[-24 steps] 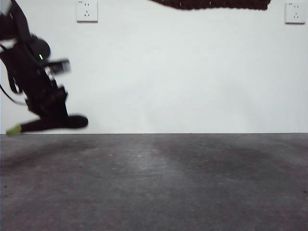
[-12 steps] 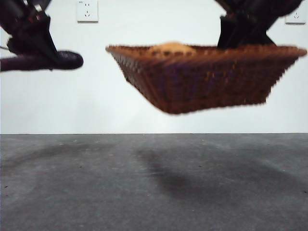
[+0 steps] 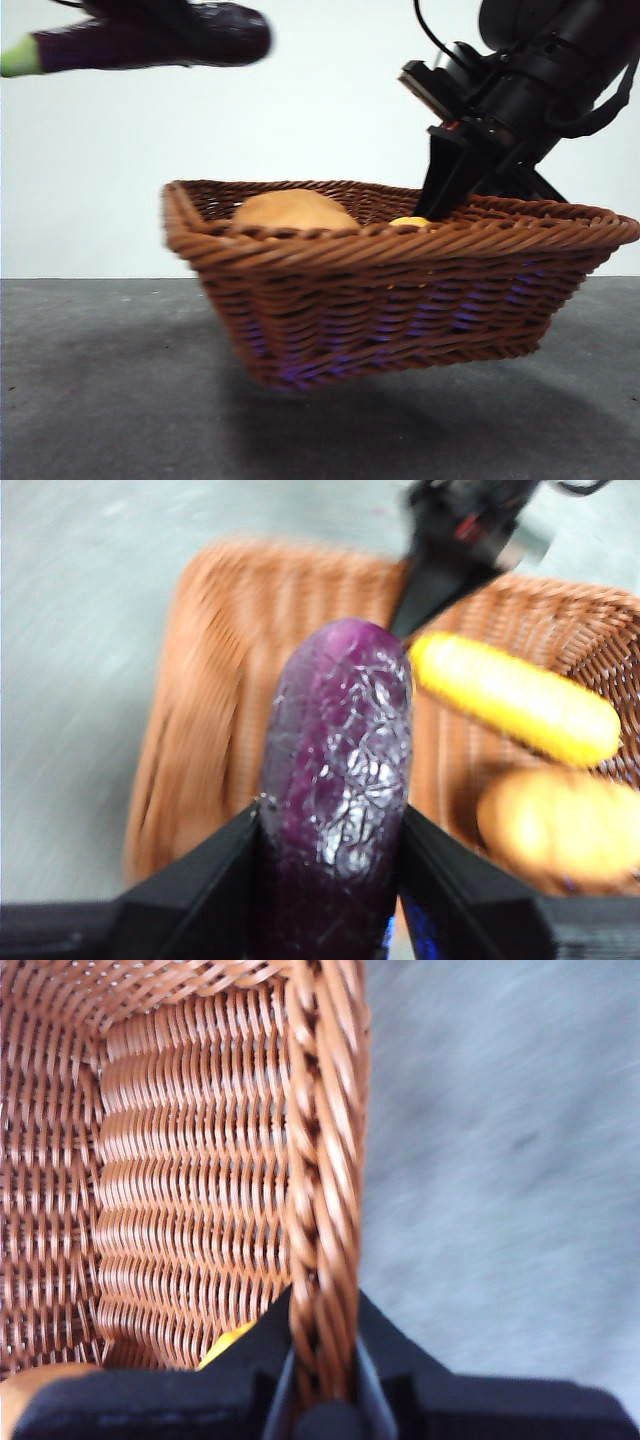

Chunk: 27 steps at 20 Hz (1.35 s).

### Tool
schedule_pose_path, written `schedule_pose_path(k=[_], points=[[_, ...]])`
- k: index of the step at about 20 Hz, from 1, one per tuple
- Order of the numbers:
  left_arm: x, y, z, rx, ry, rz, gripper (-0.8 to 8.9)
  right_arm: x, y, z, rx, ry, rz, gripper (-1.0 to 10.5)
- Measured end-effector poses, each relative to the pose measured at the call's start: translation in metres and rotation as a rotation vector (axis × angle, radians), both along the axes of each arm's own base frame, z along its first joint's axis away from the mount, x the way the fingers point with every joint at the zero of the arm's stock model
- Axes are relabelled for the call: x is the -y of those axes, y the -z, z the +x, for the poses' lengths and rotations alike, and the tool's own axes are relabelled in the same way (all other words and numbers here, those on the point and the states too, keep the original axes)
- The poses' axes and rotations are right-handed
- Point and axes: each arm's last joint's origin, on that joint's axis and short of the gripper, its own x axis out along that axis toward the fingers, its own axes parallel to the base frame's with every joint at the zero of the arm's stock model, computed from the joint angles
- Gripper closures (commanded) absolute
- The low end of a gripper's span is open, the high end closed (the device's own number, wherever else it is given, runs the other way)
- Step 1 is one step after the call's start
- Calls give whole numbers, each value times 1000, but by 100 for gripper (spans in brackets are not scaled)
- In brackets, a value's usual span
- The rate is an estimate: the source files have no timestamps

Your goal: Help me put the vegetables on the table into the basket

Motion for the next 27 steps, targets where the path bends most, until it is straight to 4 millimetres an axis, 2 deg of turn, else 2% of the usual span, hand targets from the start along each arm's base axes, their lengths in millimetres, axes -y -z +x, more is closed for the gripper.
schedule_pose_path(k=[2, 4, 7, 10, 14, 19, 23, 27], points=[[24, 9, 0, 31, 70, 49, 820, -9, 0, -4, 7, -29, 0, 958], [42, 27, 5, 11, 134, 120, 820, -13, 0, -7, 3, -39, 2, 958], [61, 58, 15, -27, 216, 251, 820, -14, 0, -7, 3, -42, 2, 958], [75, 78, 19, -23, 311, 329, 820, -14, 0, -7, 2, -32, -12, 958], [92, 80, 9, 102, 440, 411, 821, -13, 1, -8, 6, -37, -16, 958], [97, 78, 7, 207, 586, 447, 822, -13, 1, -7, 21, -47, -19, 958], [88, 84, 5, 137, 651, 513, 822, -14, 0, -6, 41, -51, -5, 958], [89, 83, 5, 159, 667, 515, 808, -15, -1, -5, 55, -50, 0, 958]])
